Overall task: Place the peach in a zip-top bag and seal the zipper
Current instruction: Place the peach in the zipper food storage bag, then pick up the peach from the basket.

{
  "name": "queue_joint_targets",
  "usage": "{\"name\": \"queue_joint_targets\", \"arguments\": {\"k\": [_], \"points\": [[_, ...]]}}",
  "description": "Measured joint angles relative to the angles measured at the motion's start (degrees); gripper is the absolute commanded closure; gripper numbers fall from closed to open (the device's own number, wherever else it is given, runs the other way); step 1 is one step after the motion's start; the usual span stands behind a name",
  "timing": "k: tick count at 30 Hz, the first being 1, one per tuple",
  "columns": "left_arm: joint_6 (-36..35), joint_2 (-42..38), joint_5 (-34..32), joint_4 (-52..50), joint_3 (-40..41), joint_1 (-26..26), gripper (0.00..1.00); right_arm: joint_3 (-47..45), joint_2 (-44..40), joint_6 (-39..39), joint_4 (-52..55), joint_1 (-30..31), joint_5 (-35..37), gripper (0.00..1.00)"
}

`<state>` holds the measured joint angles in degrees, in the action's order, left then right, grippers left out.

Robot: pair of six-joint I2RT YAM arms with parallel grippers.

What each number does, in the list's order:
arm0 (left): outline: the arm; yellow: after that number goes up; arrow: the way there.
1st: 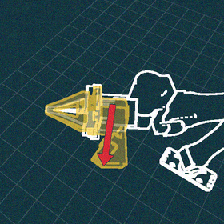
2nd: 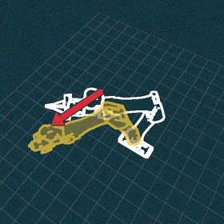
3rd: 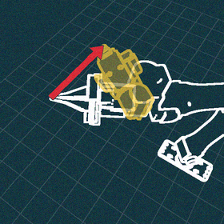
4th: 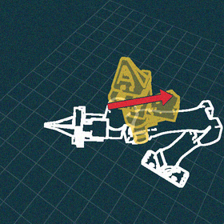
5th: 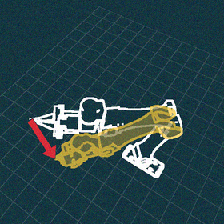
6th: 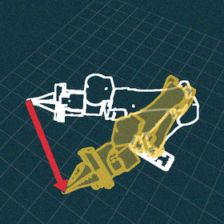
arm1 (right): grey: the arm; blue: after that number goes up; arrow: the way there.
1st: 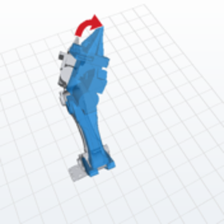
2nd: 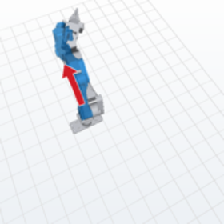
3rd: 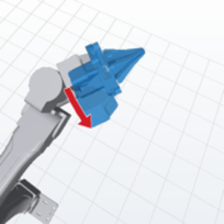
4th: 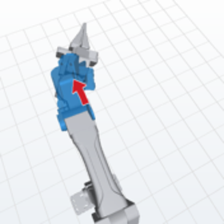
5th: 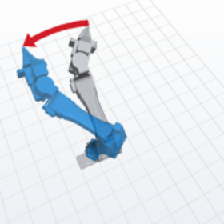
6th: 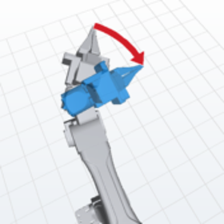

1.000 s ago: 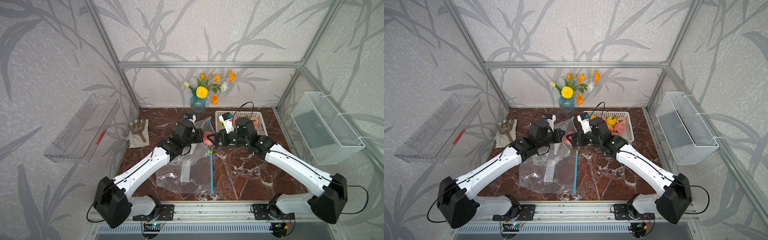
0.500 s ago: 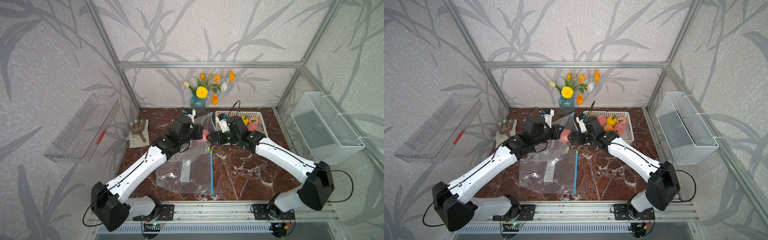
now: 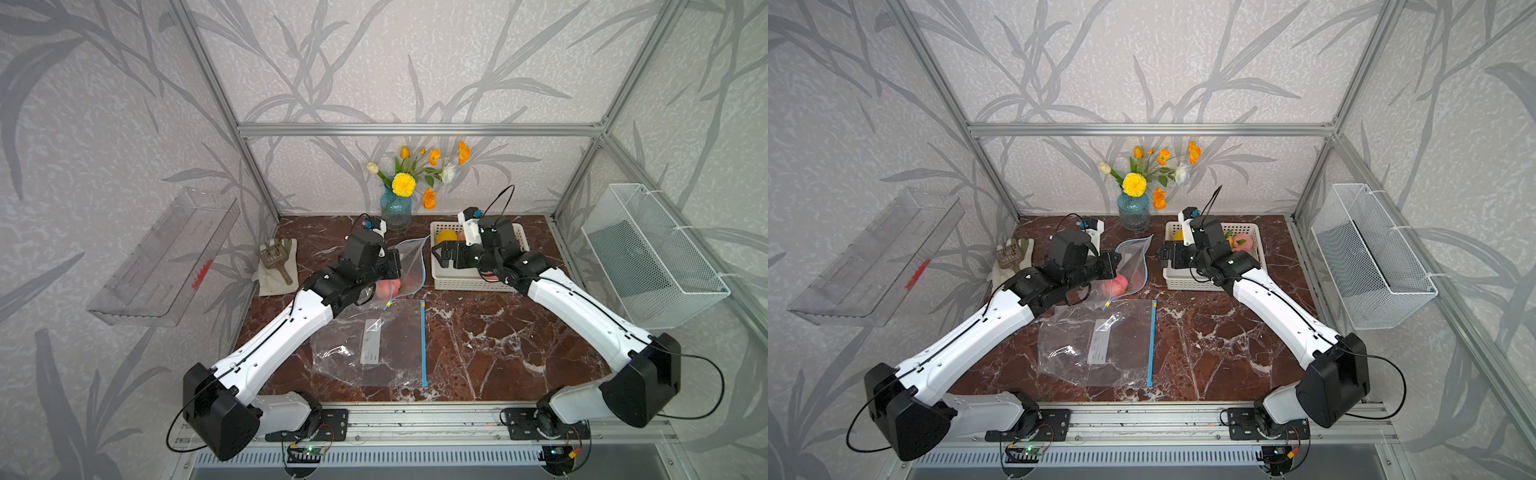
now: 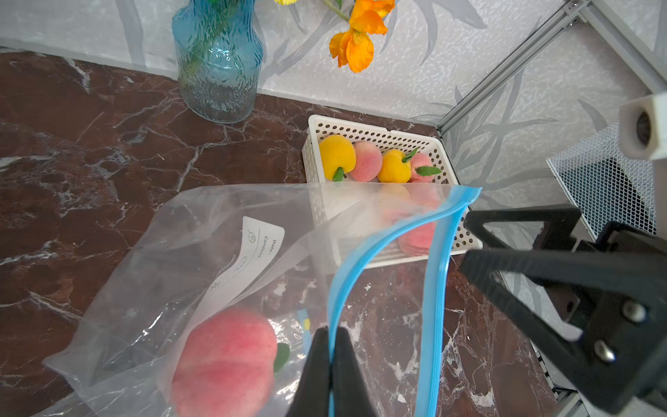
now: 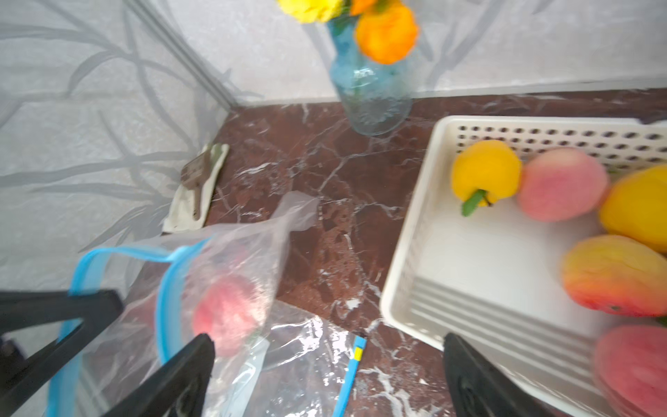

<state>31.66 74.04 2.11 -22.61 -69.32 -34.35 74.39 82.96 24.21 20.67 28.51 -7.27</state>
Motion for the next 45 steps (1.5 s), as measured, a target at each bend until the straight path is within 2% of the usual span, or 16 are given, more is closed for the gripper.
{"name": "queue_joint_targets", "arguments": {"k": [5, 9, 13, 22, 29, 34, 40, 45], "points": [[1.4, 4.0, 3.7, 0.6, 0.0, 0.0, 1.00, 1.6, 5.5, -0.4, 6.3, -6.6, 5.7, 0.01], [2.8, 7.0, 7.0, 1.4, 0.0, 0.0, 1.00, 3.6, 11.6, -2.0, 10.5, -9.6, 11.5, 0.01], [4.0, 8.6, 8.7, 1.9, 0.0, 0.0, 1.00, 5.6, 16.3, -4.7, 13.0, -10.7, 15.1, 0.05], [4.6, 9.0, 10.2, 2.2, 0.0, 0.0, 1.00, 23.1, 34.5, -10.1, 17.9, -12.2, 19.5, 0.07], [5.2, 9.1, 10.3, 2.1, 0.0, 0.0, 1.00, 30.1, 43.1, -13.3, 21.5, -12.6, 22.7, 0.12], [5.4, 10.0, 10.3, 2.1, 0.0, 0.0, 1.00, 32.6, 46.5, -14.1, 23.0, -12.6, 24.1, 0.17], [5.4, 10.2, 10.3, 2.1, 0.0, 0.0, 1.00, 32.6, 46.8, -14.7, 23.6, -12.6, 24.3, 0.36], [5.5, 10.2, 10.3, 2.1, 0.0, 0.0, 1.00, 31.6, 46.4, -14.8, 22.7, -12.6, 23.7, 0.40]]}}
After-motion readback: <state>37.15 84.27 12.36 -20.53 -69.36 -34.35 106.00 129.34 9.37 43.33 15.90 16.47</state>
